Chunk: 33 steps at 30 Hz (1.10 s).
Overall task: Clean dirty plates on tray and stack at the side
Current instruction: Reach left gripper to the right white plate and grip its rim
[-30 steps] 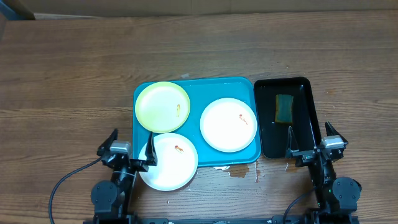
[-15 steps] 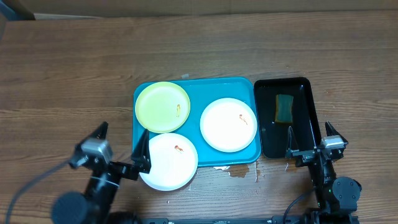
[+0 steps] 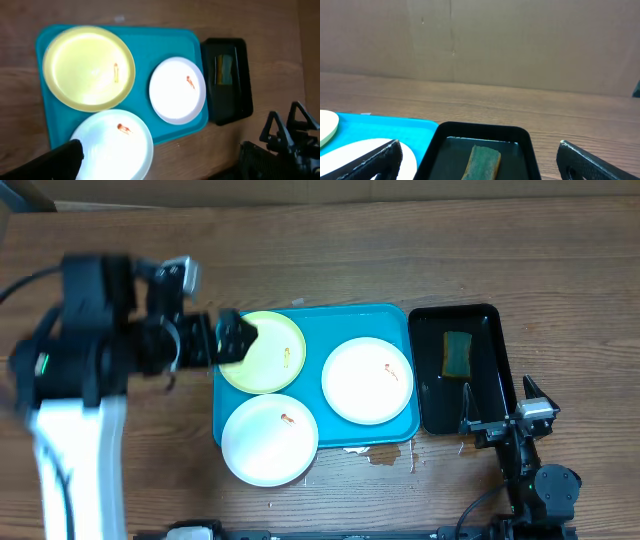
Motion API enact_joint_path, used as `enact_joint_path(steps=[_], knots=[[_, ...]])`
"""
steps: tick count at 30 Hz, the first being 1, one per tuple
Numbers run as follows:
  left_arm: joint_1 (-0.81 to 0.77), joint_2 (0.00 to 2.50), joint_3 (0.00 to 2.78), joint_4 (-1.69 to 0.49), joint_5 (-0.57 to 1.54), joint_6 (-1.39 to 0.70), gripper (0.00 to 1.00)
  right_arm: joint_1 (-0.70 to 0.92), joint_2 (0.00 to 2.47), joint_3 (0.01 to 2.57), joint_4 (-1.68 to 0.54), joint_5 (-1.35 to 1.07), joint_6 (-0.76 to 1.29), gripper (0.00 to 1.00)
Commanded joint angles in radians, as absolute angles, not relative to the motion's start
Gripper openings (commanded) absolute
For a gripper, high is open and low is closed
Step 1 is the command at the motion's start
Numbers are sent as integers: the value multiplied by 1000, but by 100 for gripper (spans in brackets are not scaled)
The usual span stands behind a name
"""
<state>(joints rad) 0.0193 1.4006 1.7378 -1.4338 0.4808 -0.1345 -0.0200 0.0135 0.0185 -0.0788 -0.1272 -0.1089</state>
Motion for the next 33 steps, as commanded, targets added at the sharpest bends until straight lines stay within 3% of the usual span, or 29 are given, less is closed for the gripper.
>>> enact_joint_path(steps=[1, 3, 5, 9, 15, 16, 21, 22, 24, 27, 33], knots=[[9, 1520, 1754, -1474, 583, -123, 100, -27, 3, 8, -73, -133, -113, 100], [-4, 1588, 1744, -1505, 602, -123, 100, -27, 3, 8, -73, -132, -113, 100], [-28, 1649, 1735, -1536, 598, -116, 69, -27, 3, 8, -73, -133, -113, 100], [-120, 1733, 1690, -1535, 523, -102, 31, -27, 3, 8, -73, -133, -112, 100], [-272, 1794, 1574, -1399, 461, -165, 11, -27, 3, 8, -73, -133, -112, 100], [-290, 1805, 1565, -1375, 460, -164, 4, -27, 3, 8, -73, -133, -113, 100], [-344, 1866, 1559, -1280, 465, -165, 4, -27, 3, 8, -73, -133, -113, 100], [-350, 1877, 1559, -1272, 465, -165, 8, -27, 3, 8, -73, -132, -113, 100], [-360, 1896, 1559, -1261, 460, -165, 30, -27, 3, 8, -73, -133, -113, 100], [-365, 1921, 1559, -1251, 437, -203, 31, -27, 3, 8, -73, -132, -113, 100], [-405, 1961, 1558, -1247, 185, -413, 34, -27, 3, 8, -73, -133, -113, 100]])
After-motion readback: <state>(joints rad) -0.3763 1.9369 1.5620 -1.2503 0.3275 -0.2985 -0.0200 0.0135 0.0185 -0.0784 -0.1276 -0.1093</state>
